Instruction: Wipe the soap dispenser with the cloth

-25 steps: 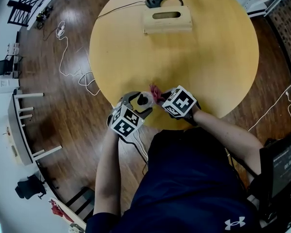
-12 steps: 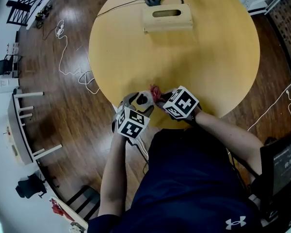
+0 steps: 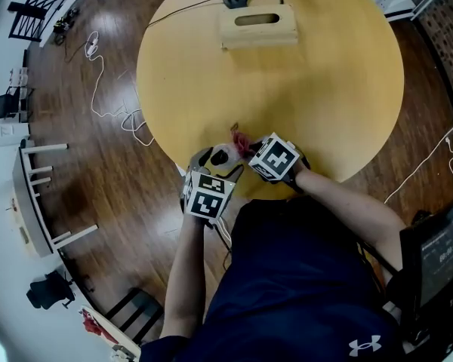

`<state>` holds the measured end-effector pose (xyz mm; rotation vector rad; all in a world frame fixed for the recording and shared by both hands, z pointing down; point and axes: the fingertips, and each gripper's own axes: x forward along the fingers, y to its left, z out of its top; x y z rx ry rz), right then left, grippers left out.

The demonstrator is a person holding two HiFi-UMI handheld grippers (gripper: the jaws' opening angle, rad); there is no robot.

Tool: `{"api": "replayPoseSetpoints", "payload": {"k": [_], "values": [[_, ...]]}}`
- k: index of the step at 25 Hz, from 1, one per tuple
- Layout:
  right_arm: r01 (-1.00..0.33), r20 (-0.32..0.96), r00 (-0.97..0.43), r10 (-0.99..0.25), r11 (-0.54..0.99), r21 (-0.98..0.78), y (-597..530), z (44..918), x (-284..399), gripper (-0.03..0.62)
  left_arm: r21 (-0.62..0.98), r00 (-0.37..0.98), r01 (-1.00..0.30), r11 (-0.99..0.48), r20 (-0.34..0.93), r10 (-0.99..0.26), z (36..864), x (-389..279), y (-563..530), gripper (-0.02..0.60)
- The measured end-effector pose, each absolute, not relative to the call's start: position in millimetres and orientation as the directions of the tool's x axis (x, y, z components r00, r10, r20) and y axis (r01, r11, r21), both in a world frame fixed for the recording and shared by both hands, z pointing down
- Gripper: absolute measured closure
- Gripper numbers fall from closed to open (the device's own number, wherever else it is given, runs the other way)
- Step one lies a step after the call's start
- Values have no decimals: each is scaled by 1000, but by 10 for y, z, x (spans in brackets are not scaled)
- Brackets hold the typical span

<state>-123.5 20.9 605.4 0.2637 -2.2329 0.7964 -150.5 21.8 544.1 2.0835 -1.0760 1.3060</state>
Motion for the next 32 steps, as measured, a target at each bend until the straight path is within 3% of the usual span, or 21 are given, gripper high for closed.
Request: {"api": "replayPoseSetpoints", "payload": {"k": [3, 8, 16, 18, 20, 24, 32], "values": [[-440, 730, -680, 60, 764, -472, 216, 6243, -1213, 521, -91, 192, -786, -612, 904, -382, 5510, -1540, 216, 250], [-434, 731, -678, 77, 761, -483, 246, 6206, -1224, 521, -94, 220, -731, -676, 905, -364, 5549, -1585, 211, 250], [-344, 600, -799, 41, 787, -512, 228, 5386, -1279, 520, -112, 271, -400, -910, 934, -234, 5554, -1550, 297, 250], [-330, 590, -806, 51, 788, -520, 226, 5396, -1289, 520, -119, 254, -431, -895, 935, -246, 5563, -1582, 288, 247], [-348, 612, -789, 53, 783, -516, 210, 5524, -1256, 520, -108, 247, -558, -823, 925, -289, 5542, -1593, 258, 208], [-415, 682, -730, 42, 766, -491, 170, 5900, -1192, 520, 29, 311, -804, -594, 872, -378, 5454, -1507, 239, 207], [-461, 752, -656, 60, 758, -462, 205, 6268, -1204, 522, -45, 209, -850, -526, 886, -413, 5499, -1625, 286, 252]]}}
